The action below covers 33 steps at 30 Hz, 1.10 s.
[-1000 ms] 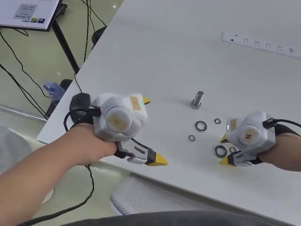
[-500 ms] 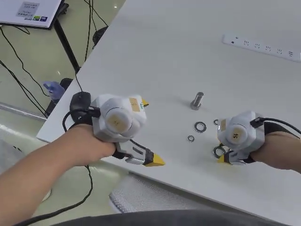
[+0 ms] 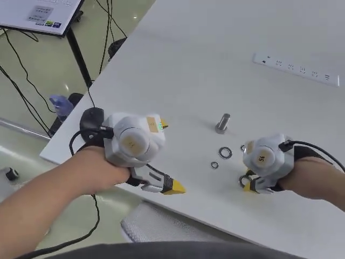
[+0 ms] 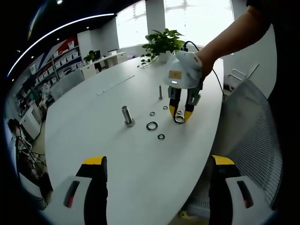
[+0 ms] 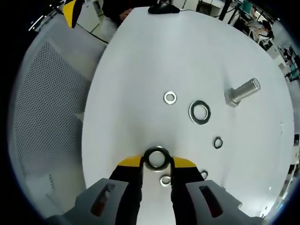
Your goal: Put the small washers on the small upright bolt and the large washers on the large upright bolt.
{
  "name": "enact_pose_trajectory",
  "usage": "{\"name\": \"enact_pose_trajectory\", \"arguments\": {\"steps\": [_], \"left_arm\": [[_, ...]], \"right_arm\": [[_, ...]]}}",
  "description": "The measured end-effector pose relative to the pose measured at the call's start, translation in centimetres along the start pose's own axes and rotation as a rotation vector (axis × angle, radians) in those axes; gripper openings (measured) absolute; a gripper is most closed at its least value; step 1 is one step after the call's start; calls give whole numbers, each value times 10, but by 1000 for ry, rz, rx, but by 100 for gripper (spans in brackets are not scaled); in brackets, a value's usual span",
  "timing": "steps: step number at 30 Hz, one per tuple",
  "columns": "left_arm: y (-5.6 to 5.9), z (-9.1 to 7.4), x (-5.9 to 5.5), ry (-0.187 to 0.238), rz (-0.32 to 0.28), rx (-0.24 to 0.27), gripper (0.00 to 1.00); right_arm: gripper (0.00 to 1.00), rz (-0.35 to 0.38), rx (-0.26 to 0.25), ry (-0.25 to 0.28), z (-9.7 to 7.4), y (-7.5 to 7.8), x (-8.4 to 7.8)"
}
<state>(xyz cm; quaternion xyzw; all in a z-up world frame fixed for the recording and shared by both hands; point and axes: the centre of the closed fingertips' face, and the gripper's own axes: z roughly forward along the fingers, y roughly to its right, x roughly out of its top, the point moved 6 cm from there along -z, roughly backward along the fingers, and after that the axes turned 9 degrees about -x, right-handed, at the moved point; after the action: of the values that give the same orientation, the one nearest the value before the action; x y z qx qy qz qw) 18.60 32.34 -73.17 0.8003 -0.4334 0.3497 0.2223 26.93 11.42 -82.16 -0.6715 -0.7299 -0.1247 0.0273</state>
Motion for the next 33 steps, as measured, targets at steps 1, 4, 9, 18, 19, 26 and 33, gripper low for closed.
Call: {"name": "enact_pose_trajectory", "arguments": {"steps": [1, 4, 9, 18, 19, 26, 33], "left_arm": [[1, -1, 0, 4, -6, 1, 90], [3, -3, -1, 11, -12, 6, 89], [8, -4, -2, 14, -20, 0, 89], [8, -5, -1, 17, -20, 4, 89], [8, -4, 0, 19, -19, 4, 89], [7, -3, 0, 24, -22, 1, 89], [5, -3, -2, 18, -25, -2, 88]], "right_arm": [[22, 26, 6, 22, -1, 1, -1], [21, 51, 13, 45, -2, 1, -3], [21, 47, 21, 35, -3, -2, -1], [21, 39, 25, 25, -11, 1, 4], [21, 37, 25, 23, -12, 2, 4], [21, 51, 32, 13, -31, 15, 7], [21, 41, 16, 3, -52, 30, 11]]}}
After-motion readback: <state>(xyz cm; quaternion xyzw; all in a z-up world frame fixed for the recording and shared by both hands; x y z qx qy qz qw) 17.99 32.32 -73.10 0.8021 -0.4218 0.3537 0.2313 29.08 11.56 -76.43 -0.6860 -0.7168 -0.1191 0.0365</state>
